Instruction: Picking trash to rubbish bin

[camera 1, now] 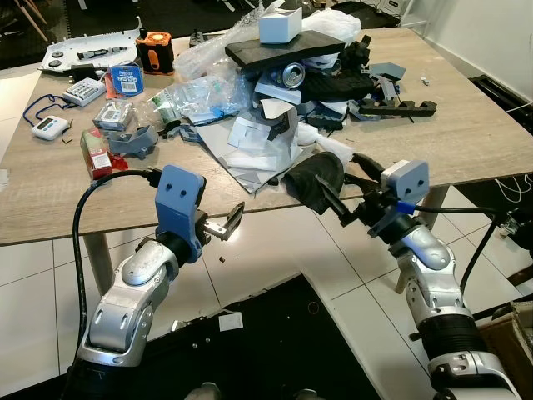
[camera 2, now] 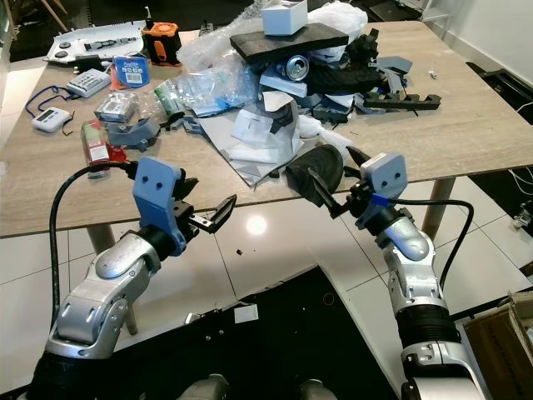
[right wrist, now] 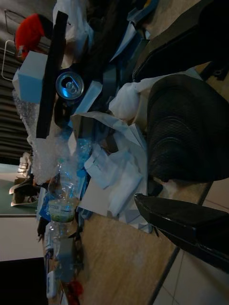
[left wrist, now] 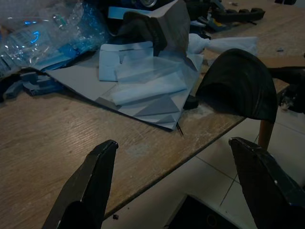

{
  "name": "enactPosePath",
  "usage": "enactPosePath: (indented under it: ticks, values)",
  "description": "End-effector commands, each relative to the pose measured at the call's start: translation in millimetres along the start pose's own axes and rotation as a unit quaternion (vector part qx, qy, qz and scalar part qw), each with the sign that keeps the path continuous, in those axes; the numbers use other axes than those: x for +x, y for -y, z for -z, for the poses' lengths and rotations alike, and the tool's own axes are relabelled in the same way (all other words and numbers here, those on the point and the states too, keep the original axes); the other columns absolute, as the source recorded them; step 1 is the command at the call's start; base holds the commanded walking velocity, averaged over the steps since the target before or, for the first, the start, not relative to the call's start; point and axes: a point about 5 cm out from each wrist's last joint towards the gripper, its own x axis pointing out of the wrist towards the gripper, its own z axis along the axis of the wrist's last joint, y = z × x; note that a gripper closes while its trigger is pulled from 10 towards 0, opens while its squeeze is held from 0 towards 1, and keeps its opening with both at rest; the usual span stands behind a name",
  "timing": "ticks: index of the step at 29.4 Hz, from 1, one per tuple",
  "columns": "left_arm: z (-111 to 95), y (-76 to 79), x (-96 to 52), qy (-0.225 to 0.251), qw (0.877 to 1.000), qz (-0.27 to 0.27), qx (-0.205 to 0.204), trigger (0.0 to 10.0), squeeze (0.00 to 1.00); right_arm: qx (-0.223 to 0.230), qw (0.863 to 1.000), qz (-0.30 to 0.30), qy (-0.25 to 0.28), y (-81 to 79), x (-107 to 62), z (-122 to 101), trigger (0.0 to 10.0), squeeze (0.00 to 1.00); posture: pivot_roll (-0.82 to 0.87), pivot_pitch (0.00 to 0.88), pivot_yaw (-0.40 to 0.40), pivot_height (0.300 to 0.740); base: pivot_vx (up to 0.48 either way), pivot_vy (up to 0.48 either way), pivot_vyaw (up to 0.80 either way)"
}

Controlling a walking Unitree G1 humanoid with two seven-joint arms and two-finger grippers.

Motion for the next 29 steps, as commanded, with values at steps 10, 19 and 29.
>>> enactPosePath:
  ticks: [10,19,29]
  values:
    - [-2,4.1,0.5,-0.002,1.000,0.010,0.006,10.0,0.00,-0.011,0.993,0.014,-0.117,-6.7,23.0,33,10.0,0.00,0.28,0.210,0.009,0.740,0.000,0.000,0.00]
    - [-5,-2.3,-8.5,-0.005,1.000,-0.007,0.017,10.0,0.00,-0.009,0.991,0.022,-0.130,-7.3,37.8,34,10.0,0.00,0.33,0.236,-0.024,0.740,0.000,0.000,0.00]
    - [-7,-7.7,-19.8,-0.013,0.999,-0.024,0.028,10.0,0.00,0.005,0.989,0.043,-0.140,-9.5,48.3,36,10.0,0.00,0.38,0.256,-0.040,0.740,0.000,0.000,0.00]
